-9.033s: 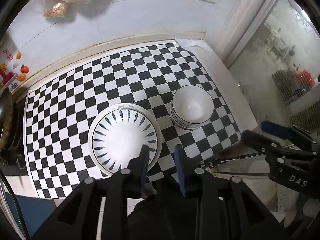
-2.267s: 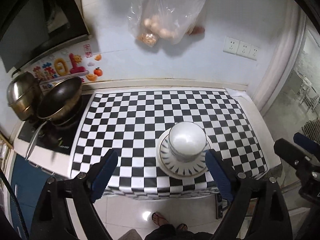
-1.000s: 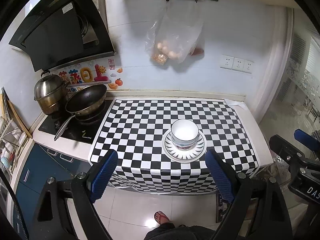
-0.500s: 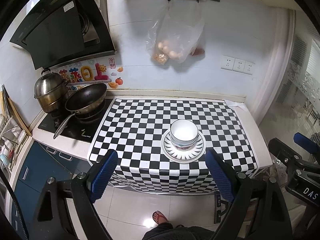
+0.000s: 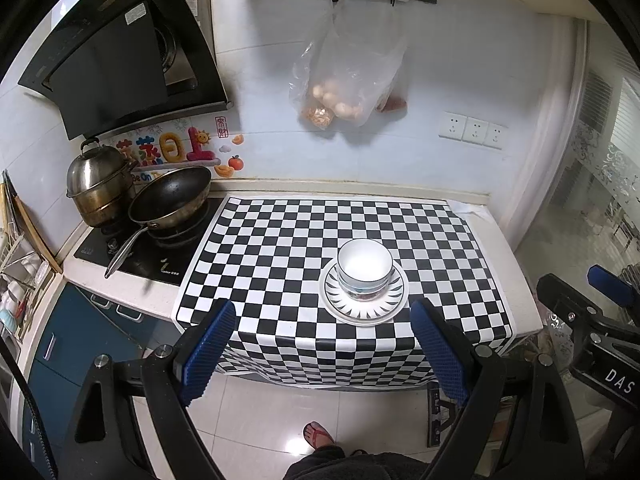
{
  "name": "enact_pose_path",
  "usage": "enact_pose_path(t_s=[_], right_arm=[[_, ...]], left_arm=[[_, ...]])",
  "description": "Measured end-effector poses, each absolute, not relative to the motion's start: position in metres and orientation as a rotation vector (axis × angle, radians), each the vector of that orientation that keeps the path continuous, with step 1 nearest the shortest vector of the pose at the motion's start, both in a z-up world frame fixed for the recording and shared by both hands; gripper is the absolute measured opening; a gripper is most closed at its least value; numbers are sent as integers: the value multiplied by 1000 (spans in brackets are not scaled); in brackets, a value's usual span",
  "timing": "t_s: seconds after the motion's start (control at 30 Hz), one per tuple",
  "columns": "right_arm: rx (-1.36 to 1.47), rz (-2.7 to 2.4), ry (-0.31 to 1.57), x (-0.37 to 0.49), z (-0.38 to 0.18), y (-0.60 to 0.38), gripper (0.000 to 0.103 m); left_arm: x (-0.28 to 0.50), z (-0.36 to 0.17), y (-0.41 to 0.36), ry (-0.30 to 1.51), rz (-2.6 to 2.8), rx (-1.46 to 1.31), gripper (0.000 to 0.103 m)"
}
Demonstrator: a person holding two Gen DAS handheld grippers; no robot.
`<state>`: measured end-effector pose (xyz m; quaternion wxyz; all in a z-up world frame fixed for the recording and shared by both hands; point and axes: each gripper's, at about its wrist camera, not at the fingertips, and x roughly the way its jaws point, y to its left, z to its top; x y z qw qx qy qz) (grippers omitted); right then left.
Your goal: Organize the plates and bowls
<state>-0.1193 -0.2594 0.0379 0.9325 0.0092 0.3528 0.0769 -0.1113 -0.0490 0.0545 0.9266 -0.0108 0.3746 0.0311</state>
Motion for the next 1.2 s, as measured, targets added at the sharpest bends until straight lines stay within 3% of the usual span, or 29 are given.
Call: enact_pose_path(t_s=[1.2], right_arm=[[17,134,715,-130,38,-262,96]], left_arm=[[-114,54,-59,772,65,-25,89]])
